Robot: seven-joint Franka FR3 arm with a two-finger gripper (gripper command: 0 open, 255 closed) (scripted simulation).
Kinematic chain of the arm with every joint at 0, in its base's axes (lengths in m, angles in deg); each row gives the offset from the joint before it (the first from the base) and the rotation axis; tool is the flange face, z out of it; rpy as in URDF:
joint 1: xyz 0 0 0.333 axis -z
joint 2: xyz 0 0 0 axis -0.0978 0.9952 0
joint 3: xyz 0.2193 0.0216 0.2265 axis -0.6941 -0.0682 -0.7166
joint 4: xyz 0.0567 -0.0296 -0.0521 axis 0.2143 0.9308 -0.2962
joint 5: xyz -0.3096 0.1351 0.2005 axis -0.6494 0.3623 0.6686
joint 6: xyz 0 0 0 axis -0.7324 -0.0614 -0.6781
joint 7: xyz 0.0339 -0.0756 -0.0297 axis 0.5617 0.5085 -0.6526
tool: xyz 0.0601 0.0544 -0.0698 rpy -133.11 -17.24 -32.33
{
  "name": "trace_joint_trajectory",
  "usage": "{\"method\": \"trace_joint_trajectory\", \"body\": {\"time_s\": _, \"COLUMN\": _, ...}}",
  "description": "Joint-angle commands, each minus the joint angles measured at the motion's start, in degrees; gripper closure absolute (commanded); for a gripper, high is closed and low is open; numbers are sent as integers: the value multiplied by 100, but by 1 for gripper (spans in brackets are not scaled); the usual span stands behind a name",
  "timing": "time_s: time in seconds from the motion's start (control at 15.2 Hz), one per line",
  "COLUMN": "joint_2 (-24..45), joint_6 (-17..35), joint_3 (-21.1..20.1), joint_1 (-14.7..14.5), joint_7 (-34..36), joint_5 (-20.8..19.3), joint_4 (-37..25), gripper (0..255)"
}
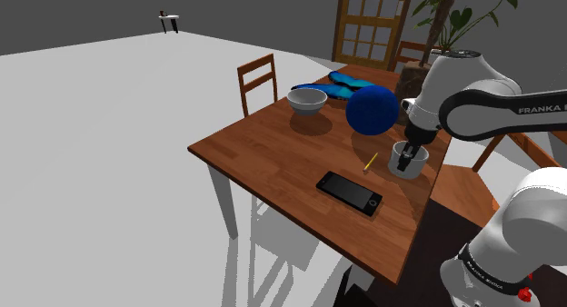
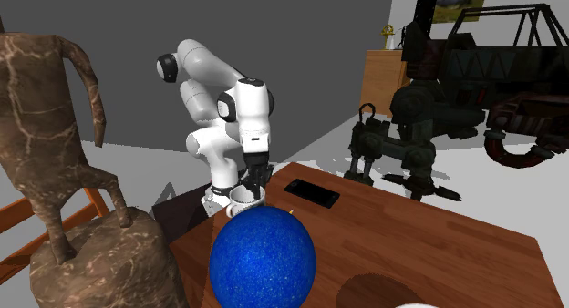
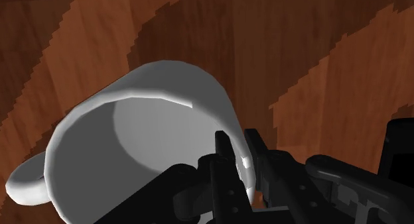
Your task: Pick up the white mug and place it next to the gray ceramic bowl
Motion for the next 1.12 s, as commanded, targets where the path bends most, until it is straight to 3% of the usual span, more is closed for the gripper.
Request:
{"method": "trace_joint_trajectory", "body": {"time_s": 0.0, "joint_2": 0, "joint_6": 1, "joint_3": 0, "joint_1": 0, "joint_7": 0, "joint_5": 0, "joint_4": 0, "gripper": 255}}
{"method": "trace_joint_trajectory", "body": {"time_s": 1.06, "joint_2": -257, "joint_6": -1219, "joint_3": -84, "joint_1": -57, "joint_7": -48, "joint_5": 114, "joint_4": -965, "gripper": 255}}
